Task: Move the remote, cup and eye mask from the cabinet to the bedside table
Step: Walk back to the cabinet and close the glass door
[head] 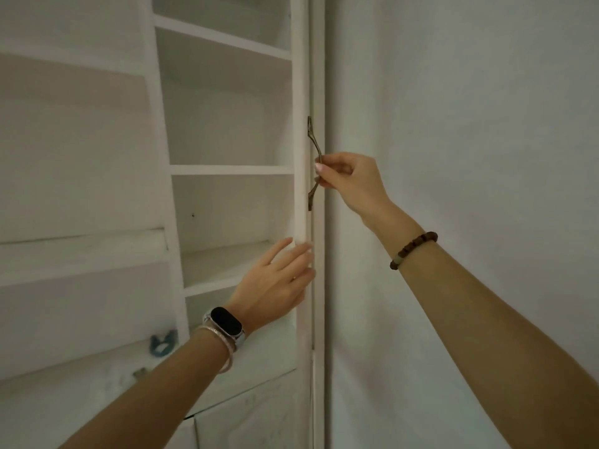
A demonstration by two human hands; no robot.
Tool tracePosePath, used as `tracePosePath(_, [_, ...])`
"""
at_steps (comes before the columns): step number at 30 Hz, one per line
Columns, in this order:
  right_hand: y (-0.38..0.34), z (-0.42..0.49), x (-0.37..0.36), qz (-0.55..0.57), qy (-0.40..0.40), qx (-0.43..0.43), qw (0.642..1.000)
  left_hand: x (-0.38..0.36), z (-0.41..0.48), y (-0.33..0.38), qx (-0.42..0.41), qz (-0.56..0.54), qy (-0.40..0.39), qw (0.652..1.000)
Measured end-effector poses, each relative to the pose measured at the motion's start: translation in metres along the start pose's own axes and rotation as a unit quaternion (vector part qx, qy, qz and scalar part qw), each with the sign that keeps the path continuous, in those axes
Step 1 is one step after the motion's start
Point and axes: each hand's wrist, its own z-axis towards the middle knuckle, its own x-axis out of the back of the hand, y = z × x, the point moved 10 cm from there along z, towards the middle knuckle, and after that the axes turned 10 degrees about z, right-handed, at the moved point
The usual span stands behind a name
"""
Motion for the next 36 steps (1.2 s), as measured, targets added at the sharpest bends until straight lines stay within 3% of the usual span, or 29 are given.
tracePosePath(7, [0.017, 0.017, -0.107, -0.034, -0.029, 0.028, 0.999, -0.014, -0.079, -0.071, 0.031, 0.049, -0.133, 0.989])
tracePosePath(13, [0.046, 0.043, -0.190, -0.040, -0.027, 0.023, 0.999, -0.047, -0.147, -0.135, 0.042, 0.124, -0.262, 0.956])
tracePosePath(29, [0.100, 0.090, -0.267, -0.033, 0.046, 0.044, 0.997, -0.123, -0.213, -0.203, 0.079, 0.133, -0.305, 0.940])
tracePosePath(36, [0.107, 0.101, -0.271, -0.036, 0.031, 0.048, 0.998, -0.137, -0.223, -0.211, 0.083, 0.146, -0.318, 0.933])
